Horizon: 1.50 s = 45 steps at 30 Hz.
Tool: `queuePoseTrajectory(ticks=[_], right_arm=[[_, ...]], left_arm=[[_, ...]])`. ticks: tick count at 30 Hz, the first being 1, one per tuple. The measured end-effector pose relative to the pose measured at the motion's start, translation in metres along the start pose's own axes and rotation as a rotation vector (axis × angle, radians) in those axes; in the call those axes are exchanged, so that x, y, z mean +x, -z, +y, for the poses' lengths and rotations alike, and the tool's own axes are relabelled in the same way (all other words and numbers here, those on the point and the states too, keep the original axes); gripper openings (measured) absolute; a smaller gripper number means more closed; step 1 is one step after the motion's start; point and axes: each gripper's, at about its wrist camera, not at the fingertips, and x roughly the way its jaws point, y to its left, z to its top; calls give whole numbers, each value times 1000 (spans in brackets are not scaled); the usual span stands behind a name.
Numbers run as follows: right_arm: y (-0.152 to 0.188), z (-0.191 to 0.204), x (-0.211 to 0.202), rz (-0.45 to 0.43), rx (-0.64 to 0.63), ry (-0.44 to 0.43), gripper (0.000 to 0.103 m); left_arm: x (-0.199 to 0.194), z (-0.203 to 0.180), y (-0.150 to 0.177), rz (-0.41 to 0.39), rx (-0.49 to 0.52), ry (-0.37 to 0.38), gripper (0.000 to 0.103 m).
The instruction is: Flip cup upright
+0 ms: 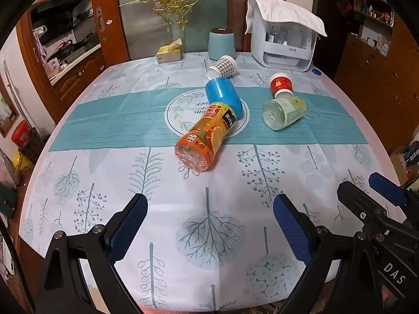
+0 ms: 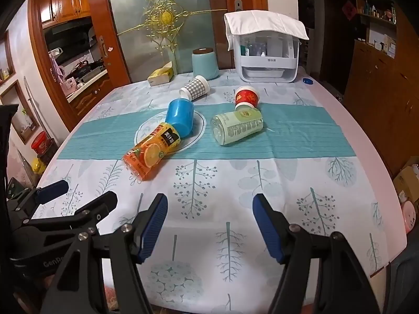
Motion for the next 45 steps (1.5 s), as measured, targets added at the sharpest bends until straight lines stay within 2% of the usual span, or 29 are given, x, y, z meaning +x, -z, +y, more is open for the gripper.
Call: queuePoseTrajectory(ticks=[45], right_arm=[[-1, 0, 6, 19, 8, -3, 68]], left_arm=[[6, 2, -1, 9, 0, -9, 94]])
